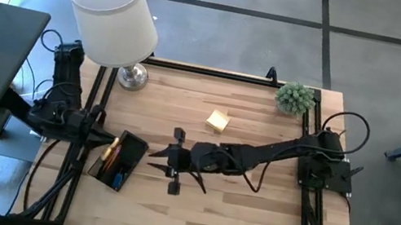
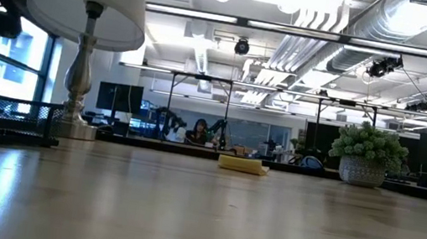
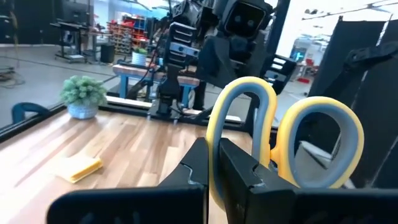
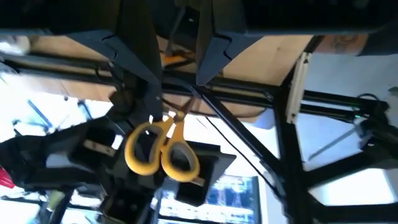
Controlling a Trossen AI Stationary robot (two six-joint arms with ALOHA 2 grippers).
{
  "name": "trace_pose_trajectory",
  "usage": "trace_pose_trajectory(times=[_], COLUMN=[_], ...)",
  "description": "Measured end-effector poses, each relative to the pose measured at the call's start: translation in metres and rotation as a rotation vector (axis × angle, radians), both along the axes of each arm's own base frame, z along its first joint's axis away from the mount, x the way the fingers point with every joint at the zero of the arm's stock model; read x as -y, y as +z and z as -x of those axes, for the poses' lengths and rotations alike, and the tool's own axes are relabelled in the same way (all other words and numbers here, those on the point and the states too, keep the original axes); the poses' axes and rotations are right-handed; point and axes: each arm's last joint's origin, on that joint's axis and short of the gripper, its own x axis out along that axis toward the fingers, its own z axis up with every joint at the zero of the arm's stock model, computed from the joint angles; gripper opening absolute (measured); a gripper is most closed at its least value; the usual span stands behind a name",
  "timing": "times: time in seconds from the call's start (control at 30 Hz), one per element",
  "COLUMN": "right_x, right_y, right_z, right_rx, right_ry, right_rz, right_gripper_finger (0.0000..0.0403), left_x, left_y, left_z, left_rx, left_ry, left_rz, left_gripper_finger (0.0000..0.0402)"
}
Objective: Pick and place office supplies into organizer
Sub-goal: Put the yellow scissors into the black desk organizer
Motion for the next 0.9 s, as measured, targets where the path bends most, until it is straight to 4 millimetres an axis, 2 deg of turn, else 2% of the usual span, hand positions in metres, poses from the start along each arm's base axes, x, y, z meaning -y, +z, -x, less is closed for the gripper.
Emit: trace_pose_trajectory(times=[0.47, 0.7, 0.9], right_x=[0.001, 0.001, -0.001], right_y=[-0.006, -0.009, -0.012], right_z=[0.001, 0.002, 0.003], right_rx=[-0.057, -0.093, -0.122], right_ry=[-0.032, -0.037, -0.043], right_rz=[-0.026, -0.031, -0.037], right_gripper_finger=[0.0094, 0.0094, 0.0094], left_x=[0.007, 0.009, 0.01], left_y=[-0.026, -0.027, -0.014], left_z=[0.016, 0.015, 0.015], left_rx=[-0.027, -0.026, -0.029], left_ry=[0.117, 0.12, 0.078], left_rz=[0.038, 0.045, 0.02], left_gripper_finger=[0.0, 0.0, 0.0])
